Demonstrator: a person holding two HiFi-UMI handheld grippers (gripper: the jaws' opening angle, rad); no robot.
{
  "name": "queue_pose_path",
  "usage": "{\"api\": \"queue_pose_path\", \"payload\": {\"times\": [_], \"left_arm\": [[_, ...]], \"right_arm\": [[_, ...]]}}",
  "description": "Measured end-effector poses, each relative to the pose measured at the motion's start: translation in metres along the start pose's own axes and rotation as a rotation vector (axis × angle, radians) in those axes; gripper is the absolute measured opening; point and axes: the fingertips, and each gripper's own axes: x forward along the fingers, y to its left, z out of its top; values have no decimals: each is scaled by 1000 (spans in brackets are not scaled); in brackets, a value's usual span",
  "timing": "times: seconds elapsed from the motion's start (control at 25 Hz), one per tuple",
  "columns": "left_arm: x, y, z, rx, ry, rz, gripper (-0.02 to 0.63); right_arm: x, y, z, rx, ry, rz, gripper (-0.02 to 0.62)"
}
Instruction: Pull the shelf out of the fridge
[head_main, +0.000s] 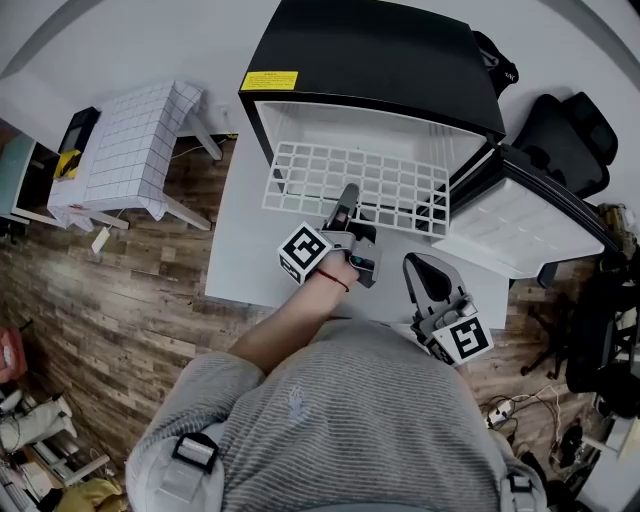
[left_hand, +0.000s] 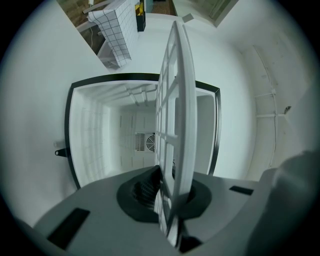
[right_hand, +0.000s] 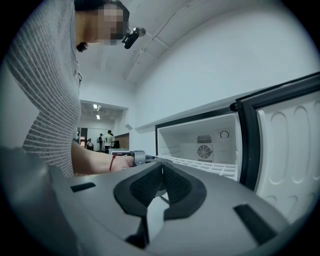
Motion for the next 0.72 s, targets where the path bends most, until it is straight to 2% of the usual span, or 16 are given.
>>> {"api": "queue_pose_path", "payload": {"times": [0.16,0.4,0.56,0.72], "left_arm": [[-11,-1,-3,-31,-10,-13,26],[-22,-8,-1,2,-14,-36,26],[-32,-12,9,8,-48,-44,26],[-49,-23,23,-30,-106,-74,26]], "right_arm": [[-1,2,0,0,-2,3,14],[-1,13,4,-22,-8,35,14],[-1,17,6,-23,-13,60,14],[0,24,6,-22,-11,93,14]]}}
